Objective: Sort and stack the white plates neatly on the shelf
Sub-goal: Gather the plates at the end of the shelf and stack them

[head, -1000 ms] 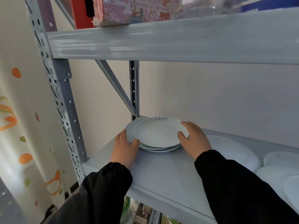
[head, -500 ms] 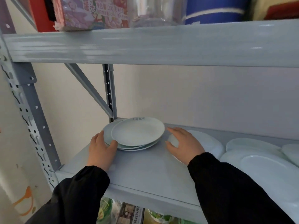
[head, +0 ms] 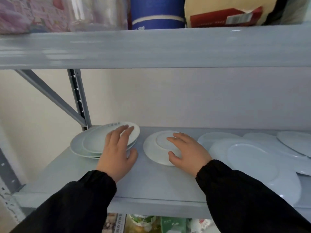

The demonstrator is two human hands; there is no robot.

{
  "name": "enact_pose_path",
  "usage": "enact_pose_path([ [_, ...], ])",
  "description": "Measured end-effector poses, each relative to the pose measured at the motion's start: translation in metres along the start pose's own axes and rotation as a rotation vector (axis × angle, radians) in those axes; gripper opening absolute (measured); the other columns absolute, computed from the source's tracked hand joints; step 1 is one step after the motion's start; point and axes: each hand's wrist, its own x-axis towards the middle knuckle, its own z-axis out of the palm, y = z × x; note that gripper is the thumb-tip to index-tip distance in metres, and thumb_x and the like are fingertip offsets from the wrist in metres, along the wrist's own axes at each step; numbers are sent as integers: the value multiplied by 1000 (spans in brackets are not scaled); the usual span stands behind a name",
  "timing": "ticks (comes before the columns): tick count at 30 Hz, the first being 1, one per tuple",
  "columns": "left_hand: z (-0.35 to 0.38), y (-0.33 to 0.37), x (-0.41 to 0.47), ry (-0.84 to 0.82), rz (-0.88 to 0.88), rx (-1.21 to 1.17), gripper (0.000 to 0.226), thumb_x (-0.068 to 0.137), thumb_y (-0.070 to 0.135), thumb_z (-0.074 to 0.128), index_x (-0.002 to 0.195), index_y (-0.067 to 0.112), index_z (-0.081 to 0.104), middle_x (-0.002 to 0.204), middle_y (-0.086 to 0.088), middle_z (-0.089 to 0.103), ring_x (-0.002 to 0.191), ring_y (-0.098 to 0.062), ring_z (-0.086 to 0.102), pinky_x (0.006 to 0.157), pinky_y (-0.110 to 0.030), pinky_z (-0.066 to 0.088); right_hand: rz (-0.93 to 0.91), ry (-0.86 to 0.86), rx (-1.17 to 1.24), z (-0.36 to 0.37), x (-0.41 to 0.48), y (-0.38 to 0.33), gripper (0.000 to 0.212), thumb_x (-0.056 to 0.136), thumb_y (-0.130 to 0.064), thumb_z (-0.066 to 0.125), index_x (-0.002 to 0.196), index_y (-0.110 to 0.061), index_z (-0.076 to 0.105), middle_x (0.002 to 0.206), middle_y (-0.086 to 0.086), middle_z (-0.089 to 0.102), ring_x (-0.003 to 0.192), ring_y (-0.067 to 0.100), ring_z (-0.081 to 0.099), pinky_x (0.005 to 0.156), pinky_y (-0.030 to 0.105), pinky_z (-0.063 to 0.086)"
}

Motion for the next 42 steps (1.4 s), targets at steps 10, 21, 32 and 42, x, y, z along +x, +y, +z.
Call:
enact_pose_path([
  [10,83,152,-8,-511,317,-209,87,80,55,52,152,15,23,155,-8,26,145,-24,19,118,-42,21,52,340,110,-59,-45,50,43,88,-35,47,128,-26,60,132,-9,58,124,4,47,102,7,26],
  [21,109,226,-58,-482,807,187,90,75,55,54,149,9,33,151,-19,39,133,-52,38,101,-60,41,261,471,139,-106,-92,106,36,90,-23,58,125,-28,60,125,-14,60,114,-1,50,95,7,32],
  [32,41,180,4,-470,652,220,47,71,17,58,117,9,59,106,-9,68,77,-30,70,50,-35,56,167,315,158,-143,-66,63,40,91,-35,57,131,-37,56,130,-21,53,119,-3,48,100,20,39],
  [42,-50,73,26,-103,-26,-55,16,95,15,48,102,23,61,89,-4,64,76,-28,59,64,-34,42,110,368,366,-125,-10,17,34,95,-39,54,129,-36,57,125,-16,56,114,4,52,95,25,39],
])
